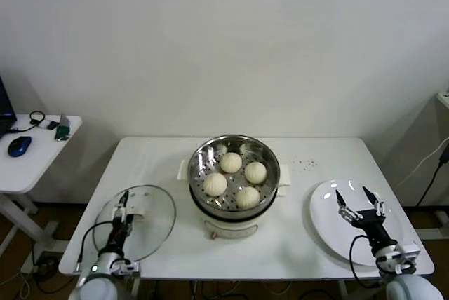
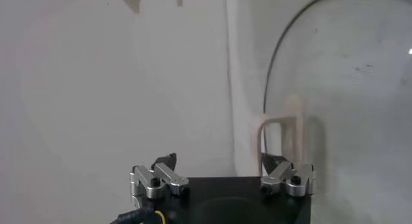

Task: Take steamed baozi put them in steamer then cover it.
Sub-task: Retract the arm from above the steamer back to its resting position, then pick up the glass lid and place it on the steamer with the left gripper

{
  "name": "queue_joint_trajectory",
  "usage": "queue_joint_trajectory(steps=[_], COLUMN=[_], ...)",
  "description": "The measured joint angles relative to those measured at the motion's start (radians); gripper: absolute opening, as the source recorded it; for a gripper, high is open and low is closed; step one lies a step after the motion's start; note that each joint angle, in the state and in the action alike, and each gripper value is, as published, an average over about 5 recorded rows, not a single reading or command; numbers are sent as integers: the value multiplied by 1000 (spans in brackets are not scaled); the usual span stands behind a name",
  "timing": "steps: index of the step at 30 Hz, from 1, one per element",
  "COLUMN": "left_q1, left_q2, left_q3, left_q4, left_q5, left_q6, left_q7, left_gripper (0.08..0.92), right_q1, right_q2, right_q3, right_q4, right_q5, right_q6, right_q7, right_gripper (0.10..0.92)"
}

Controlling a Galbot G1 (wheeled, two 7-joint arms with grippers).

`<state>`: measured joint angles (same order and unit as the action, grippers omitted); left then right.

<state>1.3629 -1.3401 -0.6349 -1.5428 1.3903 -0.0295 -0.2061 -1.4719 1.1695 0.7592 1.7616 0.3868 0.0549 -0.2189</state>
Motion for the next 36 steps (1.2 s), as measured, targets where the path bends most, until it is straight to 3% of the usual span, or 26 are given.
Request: queue_joint_trajectory(steps=[6,28,36], left_q1=[-13,-5,28], left_q2=[1,9,28], left_q3=[8,17,21], left_q4=[18,17,-66], left_q5=[-15,-50,-69], left_q6=[-3,-8,21], left_q7=[-2,-6,-15], left_gripper=[775,163,147], right_q1=[2,24,25], right_q2=[10,32,18], right_q3=[5,-2,10], right_q4=[-4,-17,-25], right_q5=[-14,-59,-58], right_q6=[6,20,24], right_q7=[-4,-9,-11], right_gripper=[823,823,823])
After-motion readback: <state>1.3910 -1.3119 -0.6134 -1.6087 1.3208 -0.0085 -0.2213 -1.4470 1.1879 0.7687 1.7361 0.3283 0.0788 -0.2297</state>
